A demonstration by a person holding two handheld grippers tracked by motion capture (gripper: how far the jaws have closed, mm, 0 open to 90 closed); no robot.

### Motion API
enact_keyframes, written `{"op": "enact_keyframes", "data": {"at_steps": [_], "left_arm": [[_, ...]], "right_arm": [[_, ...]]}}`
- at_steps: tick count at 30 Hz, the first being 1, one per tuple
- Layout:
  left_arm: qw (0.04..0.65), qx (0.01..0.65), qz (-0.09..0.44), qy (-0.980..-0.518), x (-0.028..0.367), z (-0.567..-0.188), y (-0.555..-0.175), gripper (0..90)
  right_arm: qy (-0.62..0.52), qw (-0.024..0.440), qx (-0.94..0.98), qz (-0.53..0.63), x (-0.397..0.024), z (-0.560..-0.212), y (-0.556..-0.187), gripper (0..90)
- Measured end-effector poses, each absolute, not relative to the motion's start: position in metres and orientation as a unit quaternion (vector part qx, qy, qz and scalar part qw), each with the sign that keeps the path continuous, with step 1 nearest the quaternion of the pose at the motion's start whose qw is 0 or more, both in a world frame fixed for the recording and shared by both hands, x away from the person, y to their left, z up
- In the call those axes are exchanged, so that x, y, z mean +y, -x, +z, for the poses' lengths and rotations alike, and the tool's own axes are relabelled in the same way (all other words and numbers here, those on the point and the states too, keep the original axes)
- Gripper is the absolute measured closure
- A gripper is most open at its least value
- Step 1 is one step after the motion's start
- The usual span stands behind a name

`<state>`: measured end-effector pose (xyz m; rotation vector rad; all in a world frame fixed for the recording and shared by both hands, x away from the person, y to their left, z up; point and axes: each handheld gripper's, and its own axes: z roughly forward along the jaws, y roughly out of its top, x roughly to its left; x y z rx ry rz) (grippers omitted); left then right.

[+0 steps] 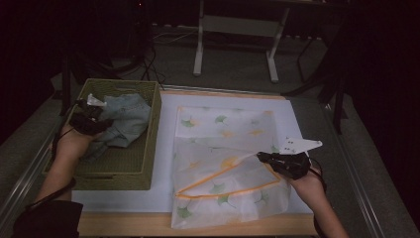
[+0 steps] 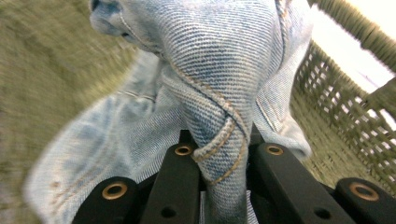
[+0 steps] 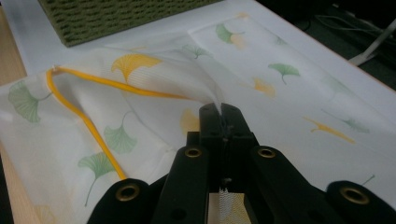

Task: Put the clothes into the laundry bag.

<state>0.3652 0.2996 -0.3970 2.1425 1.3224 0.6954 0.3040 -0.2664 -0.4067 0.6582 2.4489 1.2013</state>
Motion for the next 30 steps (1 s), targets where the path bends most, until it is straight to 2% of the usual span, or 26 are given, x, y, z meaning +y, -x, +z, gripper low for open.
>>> {"op": "enact_keyframes", "data": {"at_steps": [6,9,12,17,20,22,25,26,27,30], "left_arm": [[0.309,0.485,0.272,-0.771,0.307,-0.369,-0.351,85.2],[0.317,0.477,0.284,-0.769,0.309,-0.358,-0.344,85.2],[0.313,0.472,0.272,-0.778,0.31,-0.354,-0.343,85.1],[0.276,0.479,0.237,-0.799,0.307,-0.381,-0.354,84.8],[0.239,0.514,0.233,-0.791,0.309,-0.403,-0.363,84.6],[0.241,0.543,0.212,-0.776,0.312,-0.414,-0.369,84.4],[0.21,0.562,0.176,-0.781,0.313,-0.432,-0.376,82.9],[0.208,0.566,0.173,-0.779,0.312,-0.433,-0.377,80.9],[0.21,0.572,0.172,-0.774,0.311,-0.432,-0.377,72.9],[0.228,0.601,0.167,-0.747,0.31,-0.421,-0.376,28.9]], "right_arm": [[-0.229,0.168,0.86,0.424,-0.266,-0.405,-0.302,88.8],[-0.229,0.166,0.861,0.423,-0.266,-0.405,-0.301,88.8],[-0.229,0.166,0.859,0.426,-0.266,-0.405,-0.3,88.8],[-0.227,0.166,0.859,0.427,-0.265,-0.406,-0.3,88.8],[-0.228,0.164,0.859,0.428,-0.265,-0.408,-0.299,88.8],[-0.226,0.164,0.861,0.425,-0.265,-0.409,-0.299,88.8],[-0.225,0.165,0.861,0.425,-0.265,-0.408,-0.298,88.8],[-0.224,0.165,0.861,0.426,-0.266,-0.408,-0.298,88.8],[-0.224,0.167,0.86,0.426,-0.266,-0.407,-0.298,88.8],[-0.225,0.166,0.86,0.426,-0.267,-0.407,-0.299,88.7]]}}
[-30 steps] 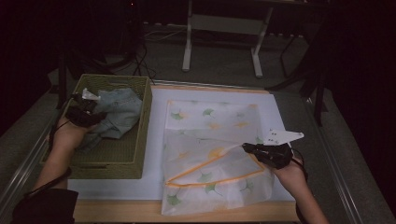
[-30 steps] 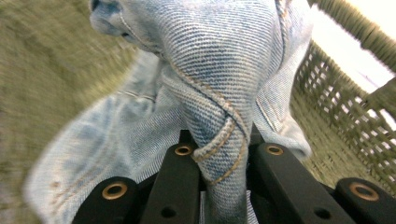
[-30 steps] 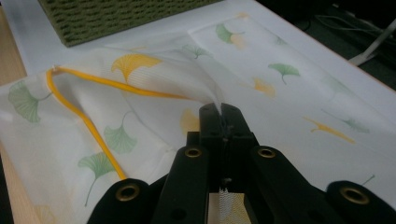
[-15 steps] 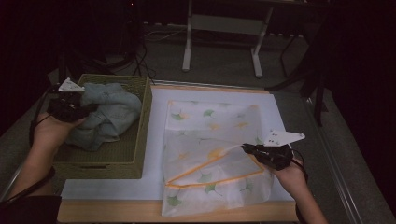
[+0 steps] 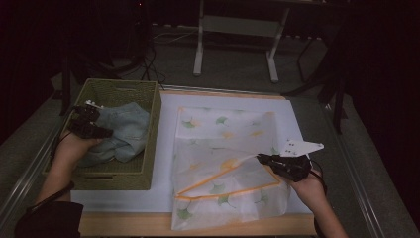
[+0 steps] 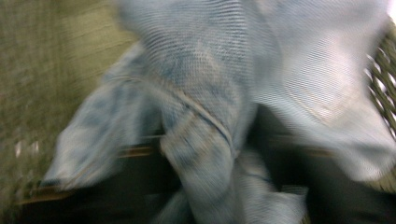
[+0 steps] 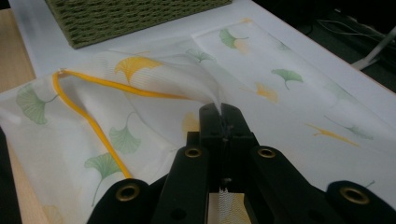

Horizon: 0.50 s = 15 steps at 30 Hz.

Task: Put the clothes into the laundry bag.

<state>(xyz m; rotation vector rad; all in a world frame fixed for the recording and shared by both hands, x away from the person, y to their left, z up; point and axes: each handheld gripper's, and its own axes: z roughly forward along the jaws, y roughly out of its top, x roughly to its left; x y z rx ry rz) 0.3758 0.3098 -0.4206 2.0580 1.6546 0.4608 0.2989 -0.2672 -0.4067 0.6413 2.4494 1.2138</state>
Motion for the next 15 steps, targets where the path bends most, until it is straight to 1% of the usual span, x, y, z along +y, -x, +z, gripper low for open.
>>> {"op": "enact_keyframes", "data": {"at_steps": [2,3,4,5,7,8,10,12,13,15], "left_arm": [[0.239,0.627,0.154,-0.725,0.311,-0.412,-0.377,15.7],[0.238,0.638,0.158,-0.715,0.313,-0.41,-0.377,11.9],[0.228,0.649,0.156,-0.709,0.315,-0.41,-0.38,10.6],[0.216,0.659,0.159,-0.703,0.317,-0.412,-0.383,5.9],[0.194,0.675,0.15,-0.696,0.322,-0.421,-0.39,4.9],[0.18,0.685,0.148,-0.69,0.325,-0.427,-0.393,2.9],[0.173,0.695,0.12,-0.688,0.327,-0.442,-0.399,2.4],[0.18,0.693,0.079,-0.693,0.325,-0.454,-0.403,2.0],[0.178,0.693,0.071,-0.695,0.321,-0.458,-0.406,1.5],[0.187,0.693,0.038,-0.695,0.315,-0.466,-0.413,1.5]], "right_arm": [[-0.226,0.167,0.86,0.426,-0.267,-0.407,-0.3,88.7],[-0.225,0.164,0.86,0.427,-0.267,-0.407,-0.3,88.7],[-0.224,0.165,0.86,0.427,-0.266,-0.408,-0.3,88.7],[-0.225,0.166,0.86,0.427,-0.265,-0.408,-0.299,88.7],[-0.222,0.167,0.861,0.427,-0.263,-0.409,-0.298,88.8],[-0.22,0.167,0.862,0.425,-0.263,-0.41,-0.298,88.8],[-0.219,0.166,0.863,0.424,-0.262,-0.411,-0.297,88.7],[-0.22,0.164,0.865,0.421,-0.263,-0.411,-0.297,88.7],[-0.22,0.165,0.865,0.421,-0.264,-0.411,-0.298,88.8],[-0.222,0.163,0.865,0.419,-0.266,-0.411,-0.3,88.8]]}}
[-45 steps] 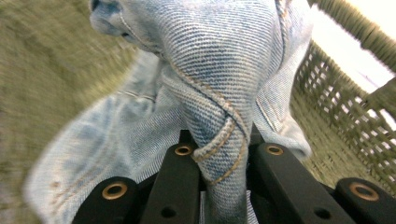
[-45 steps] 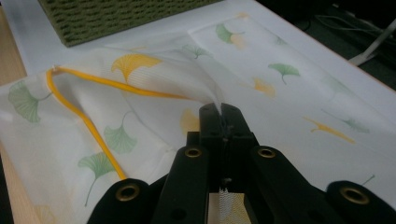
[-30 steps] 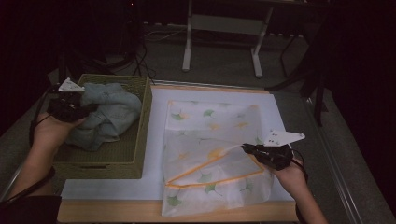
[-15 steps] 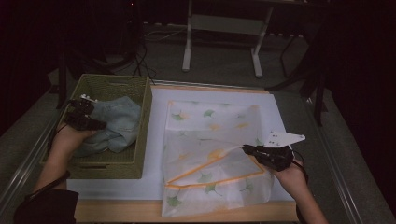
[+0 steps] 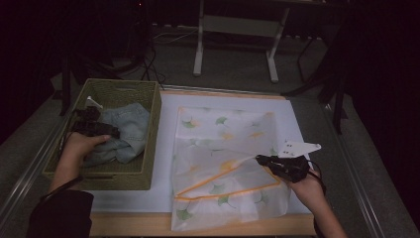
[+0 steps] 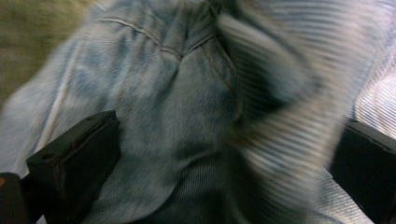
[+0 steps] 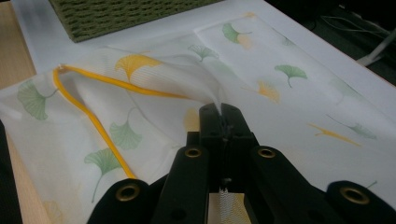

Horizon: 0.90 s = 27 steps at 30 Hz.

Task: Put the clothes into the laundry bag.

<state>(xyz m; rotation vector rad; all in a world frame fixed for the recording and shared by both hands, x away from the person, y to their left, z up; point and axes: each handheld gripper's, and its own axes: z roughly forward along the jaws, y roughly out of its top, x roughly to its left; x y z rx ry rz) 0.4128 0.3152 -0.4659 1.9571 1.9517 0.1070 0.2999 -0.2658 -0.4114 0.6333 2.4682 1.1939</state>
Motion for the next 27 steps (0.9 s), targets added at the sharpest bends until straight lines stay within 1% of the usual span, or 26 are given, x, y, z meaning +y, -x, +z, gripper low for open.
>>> {"op": "enact_keyframes", "data": {"at_steps": [2,4,7,8,11,13,14,15,16,17,18,19,22,26,27], "left_arm": [[0.19,0.686,0.022,-0.702,0.306,-0.47,-0.419,1.5],[0.178,0.68,0.021,-0.711,0.295,-0.475,-0.426,1.2],[0.131,0.666,0.029,-0.734,0.279,-0.488,-0.434,1.1],[0.099,0.657,0.037,-0.746,0.274,-0.496,-0.435,0.5],[0.055,0.627,0.05,-0.775,0.264,-0.504,-0.436,0.5],[0.048,0.626,0.054,-0.777,0.261,-0.503,-0.436,3.0],[0.051,0.624,0.056,-0.778,0.261,-0.501,-0.436,7.9],[0.053,0.616,0.061,-0.784,0.26,-0.498,-0.434,18.4],[0.065,0.611,0.065,-0.786,0.261,-0.494,-0.432,35.4],[0.073,0.615,0.068,-0.782,0.264,-0.491,-0.43,54.5],[0.084,0.614,0.067,-0.782,0.267,-0.489,-0.428,66.2],[0.093,0.612,0.065,-0.783,0.27,-0.486,-0.425,71.9],[0.129,0.607,0.079,-0.78,0.278,-0.473,-0.414,74.6],[0.194,0.602,0.108,-0.767,0.297,-0.44,-0.396,75.2],[0.213,0.593,0.115,-0.768,0.303,-0.43,-0.389,75.3]], "right_arm": [[-0.224,0.162,0.865,0.418,-0.267,-0.412,-0.301,88.8],[-0.224,0.162,0.866,0.417,-0.267,-0.412,-0.301,88.8],[-0.225,0.16,0.866,0.416,-0.266,-0.414,-0.302,88.8],[-0.225,0.161,0.866,0.416,-0.266,-0.414,-0.303,88.7],[-0.224,0.16,0.867,0.416,-0.266,-0.414,-0.303,88.7],[-0.223,0.161,0.867,0.416,-0.266,-0.415,-0.303,88.8],[-0.225,0.16,0.866,0.416,-0.267,-0.415,-0.303,88.8],[-0.225,0.161,0.866,0.417,-0.267,-0.415,-0.303,88.8],[-0.225,0.16,0.866,0.417,-0.267,-0.415,-0.303,88.8],[-0.225,0.162,0.865,0.418,-0.267,-0.416,-0.302,88.7],[-0.224,0.162,0.865,0.418,-0.267,-0.416,-0.303,88.8],[-0.224,0.162,0.865,0.418,-0.267,-0.416,-0.303,88.8],[-0.226,0.162,0.865,0.417,-0.267,-0.417,-0.303,88.8],[-0.232,0.161,0.864,0.417,-0.269,-0.411,-0.303,88.8],[-0.232,0.163,0.864,0.416,-0.269,-0.41,-0.302,88.8]]}}
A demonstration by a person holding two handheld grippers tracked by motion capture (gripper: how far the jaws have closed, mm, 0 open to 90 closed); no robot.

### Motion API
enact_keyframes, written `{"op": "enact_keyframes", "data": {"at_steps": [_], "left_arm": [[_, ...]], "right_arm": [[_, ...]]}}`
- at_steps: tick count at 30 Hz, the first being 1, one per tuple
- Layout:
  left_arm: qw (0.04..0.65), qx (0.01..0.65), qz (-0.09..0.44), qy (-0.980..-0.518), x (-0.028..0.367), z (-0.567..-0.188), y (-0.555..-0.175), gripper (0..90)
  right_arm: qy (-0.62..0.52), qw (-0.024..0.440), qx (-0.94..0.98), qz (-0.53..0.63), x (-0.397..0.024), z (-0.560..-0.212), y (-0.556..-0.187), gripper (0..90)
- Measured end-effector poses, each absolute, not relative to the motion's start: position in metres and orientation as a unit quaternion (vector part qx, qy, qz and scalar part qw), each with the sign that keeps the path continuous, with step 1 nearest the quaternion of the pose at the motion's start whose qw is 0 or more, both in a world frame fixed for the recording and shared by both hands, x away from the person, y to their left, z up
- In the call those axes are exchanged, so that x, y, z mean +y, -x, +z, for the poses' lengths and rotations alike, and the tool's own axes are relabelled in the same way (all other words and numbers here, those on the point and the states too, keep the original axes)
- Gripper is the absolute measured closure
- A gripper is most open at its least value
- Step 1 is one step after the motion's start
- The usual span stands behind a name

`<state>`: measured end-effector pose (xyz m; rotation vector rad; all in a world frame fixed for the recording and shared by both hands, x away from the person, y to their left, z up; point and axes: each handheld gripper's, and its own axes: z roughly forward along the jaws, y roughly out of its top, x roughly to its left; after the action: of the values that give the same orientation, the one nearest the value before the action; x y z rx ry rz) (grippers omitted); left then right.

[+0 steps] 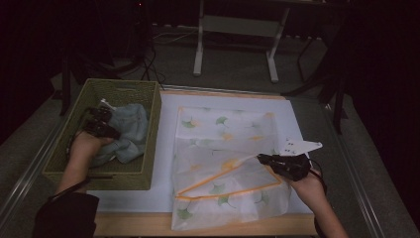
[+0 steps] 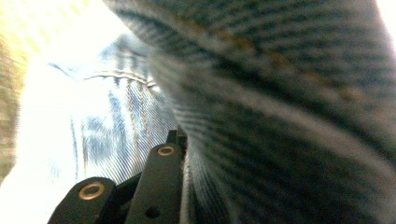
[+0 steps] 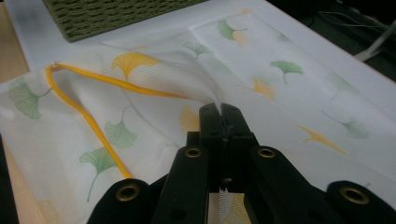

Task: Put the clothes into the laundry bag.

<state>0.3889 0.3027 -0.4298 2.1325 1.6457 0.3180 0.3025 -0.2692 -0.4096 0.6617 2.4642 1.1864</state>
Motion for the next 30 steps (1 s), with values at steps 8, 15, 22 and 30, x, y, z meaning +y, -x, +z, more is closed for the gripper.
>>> {"op": "enact_keyframes", "data": {"at_steps": [8,15,22,30], "left_arm": [[0.265,0.506,0.161,-0.805,0.318,-0.389,-0.356,75.1],[0.288,0.498,0.156,-0.803,0.324,-0.382,-0.345,75.1],[0.34,0.463,0.178,-0.799,0.328,-0.363,-0.332,75.0],[0.381,0.445,0.18,-0.79,0.333,-0.336,-0.32,75.1]], "right_arm": [[-0.232,0.173,0.859,0.422,-0.268,-0.398,-0.299,88.8],[-0.23,0.171,0.86,0.421,-0.265,-0.397,-0.299,88.8],[-0.245,0.162,0.859,0.419,-0.264,-0.397,-0.306,88.9],[-0.247,0.163,0.859,0.418,-0.26,-0.396,-0.311,89.0]]}}
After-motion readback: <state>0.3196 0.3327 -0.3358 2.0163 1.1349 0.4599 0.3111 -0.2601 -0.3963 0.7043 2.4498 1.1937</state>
